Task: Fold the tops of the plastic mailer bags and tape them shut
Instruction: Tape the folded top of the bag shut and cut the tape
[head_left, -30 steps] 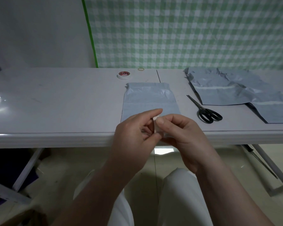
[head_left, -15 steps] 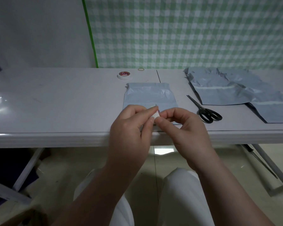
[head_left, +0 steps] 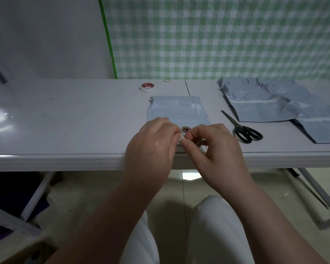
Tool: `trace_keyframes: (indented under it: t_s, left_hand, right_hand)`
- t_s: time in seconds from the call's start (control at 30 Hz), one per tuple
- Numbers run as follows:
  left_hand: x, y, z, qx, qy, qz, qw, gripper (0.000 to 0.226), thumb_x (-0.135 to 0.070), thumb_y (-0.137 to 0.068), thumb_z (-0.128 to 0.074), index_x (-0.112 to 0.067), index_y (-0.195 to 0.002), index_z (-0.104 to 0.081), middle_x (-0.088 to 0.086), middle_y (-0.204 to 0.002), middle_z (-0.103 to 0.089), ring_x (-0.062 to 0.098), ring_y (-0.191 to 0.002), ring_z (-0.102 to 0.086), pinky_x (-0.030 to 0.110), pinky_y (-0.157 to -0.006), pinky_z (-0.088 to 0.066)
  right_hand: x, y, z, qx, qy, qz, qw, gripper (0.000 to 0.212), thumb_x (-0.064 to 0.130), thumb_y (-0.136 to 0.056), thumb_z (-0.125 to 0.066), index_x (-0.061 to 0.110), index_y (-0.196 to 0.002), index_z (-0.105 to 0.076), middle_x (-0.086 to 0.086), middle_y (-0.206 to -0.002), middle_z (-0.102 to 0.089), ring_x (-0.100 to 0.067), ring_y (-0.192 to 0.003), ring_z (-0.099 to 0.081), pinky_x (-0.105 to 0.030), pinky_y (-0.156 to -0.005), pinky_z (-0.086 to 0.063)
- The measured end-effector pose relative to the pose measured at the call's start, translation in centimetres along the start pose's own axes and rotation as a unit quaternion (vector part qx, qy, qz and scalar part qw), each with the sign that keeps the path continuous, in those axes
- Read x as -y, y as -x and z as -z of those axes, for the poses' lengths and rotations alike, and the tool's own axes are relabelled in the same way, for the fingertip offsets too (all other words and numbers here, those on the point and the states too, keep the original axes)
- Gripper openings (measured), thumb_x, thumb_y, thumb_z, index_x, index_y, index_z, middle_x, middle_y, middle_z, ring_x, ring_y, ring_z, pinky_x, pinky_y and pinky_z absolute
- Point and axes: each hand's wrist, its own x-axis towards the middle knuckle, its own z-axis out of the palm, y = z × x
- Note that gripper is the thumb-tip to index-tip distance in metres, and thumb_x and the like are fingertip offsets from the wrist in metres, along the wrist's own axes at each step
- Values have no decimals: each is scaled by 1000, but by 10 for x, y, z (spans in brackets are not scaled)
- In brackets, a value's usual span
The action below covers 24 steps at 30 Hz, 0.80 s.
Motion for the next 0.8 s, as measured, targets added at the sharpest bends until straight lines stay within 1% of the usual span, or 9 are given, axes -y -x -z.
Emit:
trace_keyframes:
  t_s: [0.1,0.27,0.37,0.43,0.5,0.57,0.6,0.67,0.8]
  left_hand:
    - [-1,0,-3,21,14,21,999,25,-20,-90,-42,-8,-80,-61,5,-81,-60,23,-77,-59,30,-63,-41]
    - [-5,1,-7,37,129,99,986,16,-21,-88,-39,-15,-77,-50,-6,-76,-48,7,-70,-40,14,-65,-33]
    - [-6,1,-3,93,202,135,966,15,-21,-87,-42,-15,-75,-49,-8,-71,-49,6,-69,-46,11,-65,-36]
    - [-6,2,0,126,287,185,932,18,-24,-88,-43,-16,-75,-52,3,-74,-55,17,-77,-55,22,-74,-47]
    - [-8,-1,3,135,394,259,871,19,-21,-94,-47,-16,-78,-56,12,-83,-60,30,-91,-61,39,-86,-54]
    - [-10,-6,7,133,497,346,784,22,-11,-97,-48,-13,-79,-60,7,-83,-62,25,-90,-63,39,-85,-55]
    - [-8,-8,8,132,530,367,753,22,-10,-96,-48,-12,-78,-62,4,-79,-62,20,-86,-62,36,-81,-56]
    - [-6,-11,10,142,528,355,758,20,-13,-95,-51,-12,-78,-62,-1,-73,-61,13,-80,-62,32,-75,-55]
    - [2,-12,9,131,486,341,794,14,-9,-92,-57,-8,-78,-57,-2,-66,-61,10,-69,-62,27,-69,-57]
  right_hand:
    - [2,-1,1,-9,1,-11,1000,17,35,-88,-61,28,-73,-58,24,-68,-53,-5,-84,-47,-6,-69,-33]
    - [4,-4,3,16,-102,-71,992,27,38,-86,-63,20,-68,-54,5,-61,-54,-6,-52,-44,-15,-50,-31]
    - [-2,-8,6,25,-96,-81,992,26,39,-81,-65,20,-68,-54,4,-60,-52,-7,-47,-41,-15,-49,-31]
    - [-5,-11,8,26,-103,-89,990,28,39,-78,-68,20,-65,-53,10,-56,-50,-5,-44,-39,-13,-46,-29]
    - [-6,-13,7,27,-129,-95,987,31,38,-78,-70,21,-61,-52,17,-54,-51,-3,-45,-42,-12,-47,-29]
    - [-9,-14,5,42,-177,-103,978,33,43,-81,-67,23,-58,-54,17,-56,-53,-3,-55,-49,-19,-58,-42]
    - [-11,-13,5,56,-205,-109,971,35,47,-83,-65,23,-58,-55,14,-59,-54,-8,-62,-52,-31,-69,-49]
    - [-15,-13,5,88,-268,-118,952,35,50,-84,-59,22,-62,-58,9,-66,-54,-14,-71,-53,-46,-82,-49]
    - [-13,-14,6,117,-424,-150,885,29,35,-82,-62,8,-73,-57,3,-86,-60,-15,-84,-59,-36,-85,-52]
